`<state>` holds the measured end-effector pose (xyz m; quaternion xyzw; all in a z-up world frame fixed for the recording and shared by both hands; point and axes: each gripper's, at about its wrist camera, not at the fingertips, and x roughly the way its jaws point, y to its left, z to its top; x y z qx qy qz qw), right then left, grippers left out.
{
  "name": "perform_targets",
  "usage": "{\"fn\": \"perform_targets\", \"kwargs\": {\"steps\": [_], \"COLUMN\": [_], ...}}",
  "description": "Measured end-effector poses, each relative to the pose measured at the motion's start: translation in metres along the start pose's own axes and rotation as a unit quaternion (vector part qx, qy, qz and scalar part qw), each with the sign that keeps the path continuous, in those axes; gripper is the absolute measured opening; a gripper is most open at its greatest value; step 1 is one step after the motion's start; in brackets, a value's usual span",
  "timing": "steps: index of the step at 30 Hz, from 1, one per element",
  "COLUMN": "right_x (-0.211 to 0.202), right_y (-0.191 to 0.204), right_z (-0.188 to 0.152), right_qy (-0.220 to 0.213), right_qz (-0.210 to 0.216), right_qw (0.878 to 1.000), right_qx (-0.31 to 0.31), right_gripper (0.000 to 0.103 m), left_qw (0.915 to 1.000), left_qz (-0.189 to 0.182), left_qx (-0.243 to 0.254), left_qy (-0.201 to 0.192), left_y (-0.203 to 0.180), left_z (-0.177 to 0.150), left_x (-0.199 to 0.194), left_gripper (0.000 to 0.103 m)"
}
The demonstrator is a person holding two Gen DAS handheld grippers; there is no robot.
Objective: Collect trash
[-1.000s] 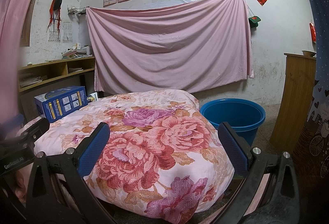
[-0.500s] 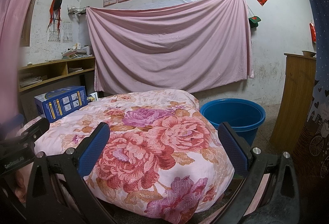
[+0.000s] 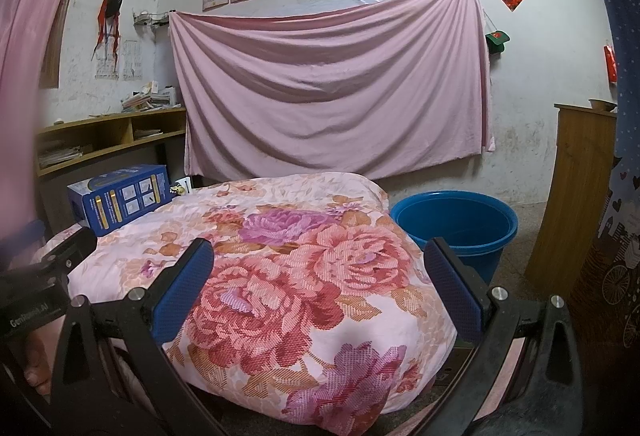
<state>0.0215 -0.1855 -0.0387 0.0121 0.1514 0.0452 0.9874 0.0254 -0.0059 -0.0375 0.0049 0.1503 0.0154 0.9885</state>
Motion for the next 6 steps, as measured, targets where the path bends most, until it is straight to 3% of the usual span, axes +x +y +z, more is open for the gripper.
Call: {"fn": "perform_targets", "kwargs": {"steps": [6], "right_x": [-0.0001], "right_y": [-0.0001], "right_z": [0.0002], "right_qy": [0.0], "right_qz": [0.0], "right_qw": [1.0], "right_qx": [0.0], "right_gripper": [0.103], "left_qw": [1.0], "left_qz": [-0.001], "left_qx": [-0.001], "left_qy": [0.001], "left_y": [-0.0008], "left_z": [-0.0007], "left_x": [-0.0002], "left_gripper": [0.101]}}
